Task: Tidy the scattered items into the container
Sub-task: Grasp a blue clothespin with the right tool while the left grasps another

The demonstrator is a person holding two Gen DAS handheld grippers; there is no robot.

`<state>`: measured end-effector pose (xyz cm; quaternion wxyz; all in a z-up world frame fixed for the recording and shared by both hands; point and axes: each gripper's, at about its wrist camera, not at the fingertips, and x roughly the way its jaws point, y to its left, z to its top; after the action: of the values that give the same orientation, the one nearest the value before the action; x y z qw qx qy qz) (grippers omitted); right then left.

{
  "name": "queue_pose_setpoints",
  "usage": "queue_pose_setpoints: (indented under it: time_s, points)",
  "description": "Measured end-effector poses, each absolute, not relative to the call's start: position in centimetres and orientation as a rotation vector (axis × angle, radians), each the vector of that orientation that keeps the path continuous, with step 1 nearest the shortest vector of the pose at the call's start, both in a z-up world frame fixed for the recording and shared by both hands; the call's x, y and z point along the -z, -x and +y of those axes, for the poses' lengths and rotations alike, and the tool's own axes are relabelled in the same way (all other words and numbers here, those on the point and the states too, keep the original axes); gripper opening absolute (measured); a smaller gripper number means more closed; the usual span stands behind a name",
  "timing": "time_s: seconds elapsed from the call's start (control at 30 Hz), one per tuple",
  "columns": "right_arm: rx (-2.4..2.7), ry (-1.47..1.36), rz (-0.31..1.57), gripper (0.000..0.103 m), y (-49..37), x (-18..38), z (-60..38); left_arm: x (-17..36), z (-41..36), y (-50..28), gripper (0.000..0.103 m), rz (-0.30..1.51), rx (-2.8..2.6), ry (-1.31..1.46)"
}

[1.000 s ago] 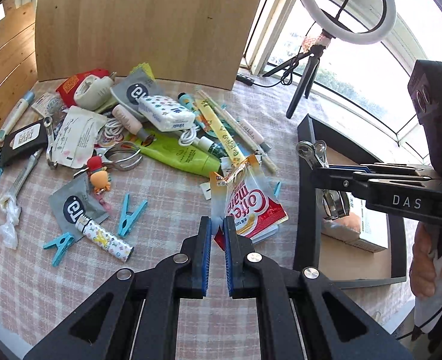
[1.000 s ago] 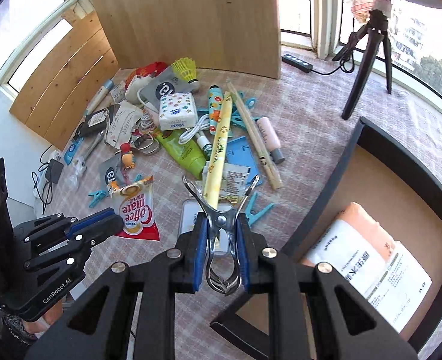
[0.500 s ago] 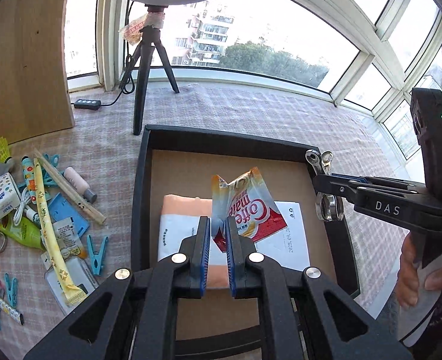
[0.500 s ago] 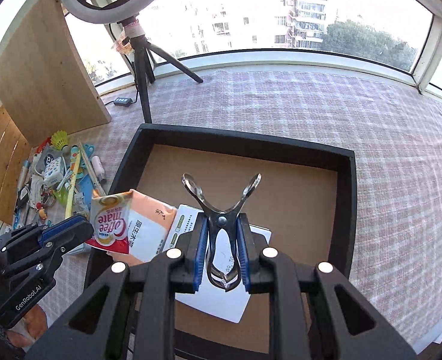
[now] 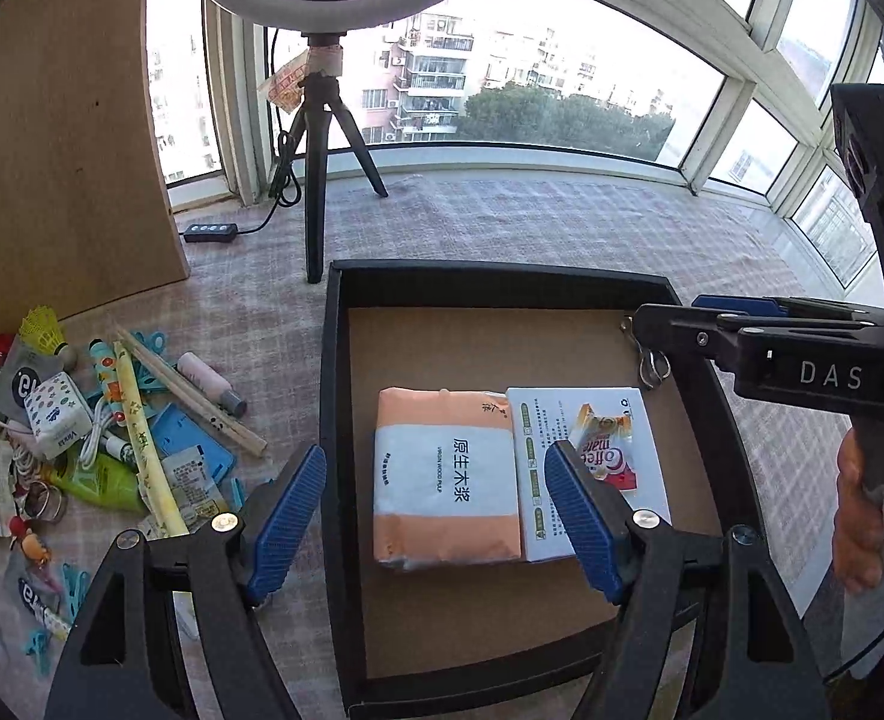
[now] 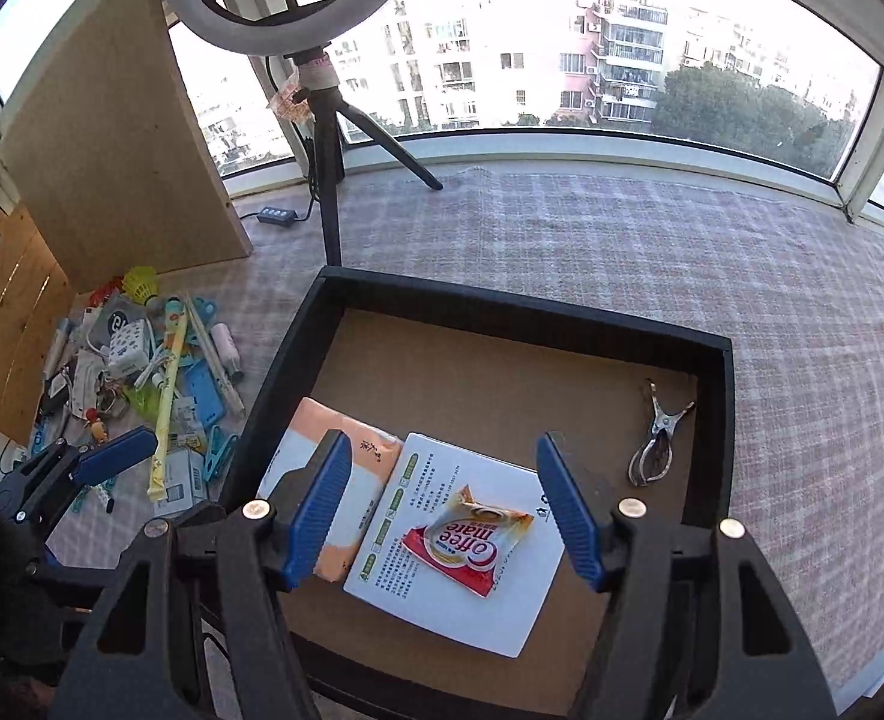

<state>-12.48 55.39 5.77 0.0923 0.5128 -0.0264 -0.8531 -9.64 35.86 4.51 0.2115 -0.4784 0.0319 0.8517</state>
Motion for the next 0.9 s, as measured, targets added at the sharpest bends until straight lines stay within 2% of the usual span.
queue_pose_setpoints:
  time_s: [0.37,0.6,0.83,0.9]
  points:
    - [2.312,-1.47,0.062,0.063,12.6,-5.2,41.9,-2.7,21.1,7.4,0.073,-0.019,-2.565,1.456]
    - [2.16,-1.45,0.174,0.063,11.5,-3.7,31.7,-0.6,10.8,5.0,0.067,-0.122,-2.68,1.569]
    - [2.001,-1.555,0.192,0.062,10.8,-0.2,23.0,2.9,4.7,3.1,0.067,-0.063,-2.652,1.693]
    - [1.974,-1.597,0.205,0.061,10.4,1.2,20.8,3.9,3.4,2.7,0.064,-0.064,-2.633,1.713]
